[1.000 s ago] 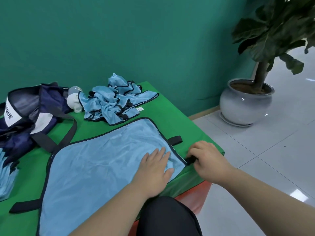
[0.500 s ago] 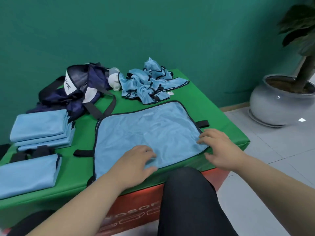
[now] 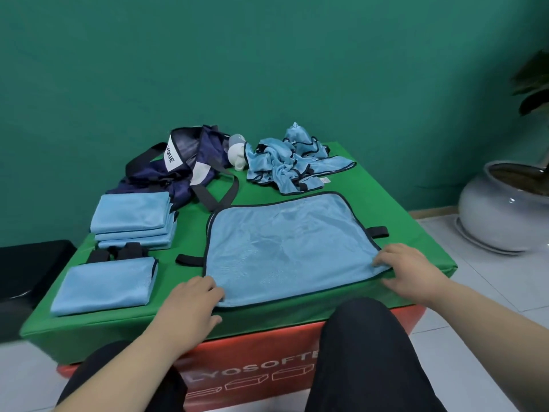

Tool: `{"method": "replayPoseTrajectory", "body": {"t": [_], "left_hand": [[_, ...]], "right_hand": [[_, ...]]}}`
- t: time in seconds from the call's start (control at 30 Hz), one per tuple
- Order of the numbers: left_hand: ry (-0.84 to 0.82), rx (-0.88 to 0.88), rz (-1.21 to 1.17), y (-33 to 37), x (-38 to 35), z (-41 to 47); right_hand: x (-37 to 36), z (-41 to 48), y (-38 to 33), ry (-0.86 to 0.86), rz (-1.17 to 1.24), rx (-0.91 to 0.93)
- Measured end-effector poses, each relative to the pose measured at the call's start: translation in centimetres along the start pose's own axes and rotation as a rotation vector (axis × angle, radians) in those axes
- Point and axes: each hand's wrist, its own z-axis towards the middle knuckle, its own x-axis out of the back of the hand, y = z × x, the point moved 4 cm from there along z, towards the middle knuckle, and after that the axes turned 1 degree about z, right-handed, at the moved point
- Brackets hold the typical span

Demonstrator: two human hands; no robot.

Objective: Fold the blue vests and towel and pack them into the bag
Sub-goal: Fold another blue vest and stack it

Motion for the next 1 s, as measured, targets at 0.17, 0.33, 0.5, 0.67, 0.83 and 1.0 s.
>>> {"method": "replayPoseTrajectory", "body": {"t": [0.17, 0.33, 0.5, 0.67, 0.83, 1.0], "left_hand": [[0.07, 0.042, -0.043, -1.5, 0.1, -0.1], [0.069, 0.028, -0.063, -1.6, -0.2, 0.4], [0.045, 0.004, -0.072, -2.2, -0.1, 1.4], [-0.003, -0.001, -0.122, -2.6, 1.2, 2.1], [-0.017, 0.021, -0.165, -3.0, 2.2, 2.0], [-0.029, 0.068, -0.214, -3.7, 3.5, 1.0]], "right_hand": [[0.0, 0.8, 0.4, 0.011, 0.034, -0.049], [0.2, 1.2, 1.0, -0.027, 0.085, -0.05], [0.4, 1.7, 1.5, -0.065, 0.101, -0.058], [0.8, 2.0, 1.4, -0.099, 0.072, -0.067], [1.5, 1.7, 0.9, -0.093, 0.013, -0.059], [3.2, 0.5, 0.0, -0.041, 0.013, -0.091]]}}
